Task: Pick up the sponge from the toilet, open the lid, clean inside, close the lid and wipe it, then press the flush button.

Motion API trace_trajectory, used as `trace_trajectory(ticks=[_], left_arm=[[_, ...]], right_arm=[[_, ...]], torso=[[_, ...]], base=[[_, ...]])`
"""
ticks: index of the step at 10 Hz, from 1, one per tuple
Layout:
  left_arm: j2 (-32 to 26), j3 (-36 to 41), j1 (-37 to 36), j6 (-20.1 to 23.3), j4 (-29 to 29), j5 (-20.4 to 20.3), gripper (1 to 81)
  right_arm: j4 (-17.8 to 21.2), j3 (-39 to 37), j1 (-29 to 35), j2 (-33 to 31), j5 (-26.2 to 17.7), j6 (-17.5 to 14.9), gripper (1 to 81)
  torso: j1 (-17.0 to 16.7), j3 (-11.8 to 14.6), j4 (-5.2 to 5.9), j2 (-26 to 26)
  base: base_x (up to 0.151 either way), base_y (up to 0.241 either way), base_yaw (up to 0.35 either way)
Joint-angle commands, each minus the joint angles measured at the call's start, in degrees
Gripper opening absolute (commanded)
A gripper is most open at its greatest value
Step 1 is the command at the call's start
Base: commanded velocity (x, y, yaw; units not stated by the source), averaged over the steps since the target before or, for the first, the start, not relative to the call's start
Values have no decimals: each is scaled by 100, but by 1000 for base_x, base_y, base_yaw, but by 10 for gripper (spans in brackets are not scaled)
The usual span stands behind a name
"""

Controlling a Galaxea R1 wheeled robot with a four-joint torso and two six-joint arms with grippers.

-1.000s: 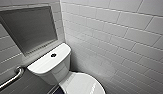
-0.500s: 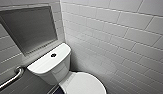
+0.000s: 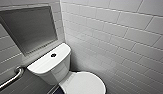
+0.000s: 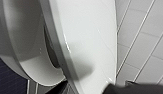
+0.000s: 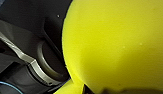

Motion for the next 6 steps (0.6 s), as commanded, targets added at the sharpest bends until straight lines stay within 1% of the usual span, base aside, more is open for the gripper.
trace_trajectory(ticks=[1,2,3,5,6], left_arm=[[-347,412,-763,-912,181,-907,811],[-416,404,-816,-1140,181,-924,811],[-461,361,-860,-1307,164,-1046,811],[-496,-26,-992,-1922,181,-1091,811],[-496,-229,-1036,-2109,181,-1091,811]], right_arm=[[-15,39,-181,13,-411,3,10],[-15,39,-181,22,-411,3,10],[-15,39,-190,31,-411,3,10],[-15,39,-208,40,-411,12,10],[-15,39,-216,40,-411,12,10]], torso=[[0,0,0,0],[0,0,0,0],[0,0,0,0],[0,-2,0,0],[0,0,0,0]], base=[[0,0,0],[0,0,0],[0,0,0],[0,0,0],[0,0,0]])
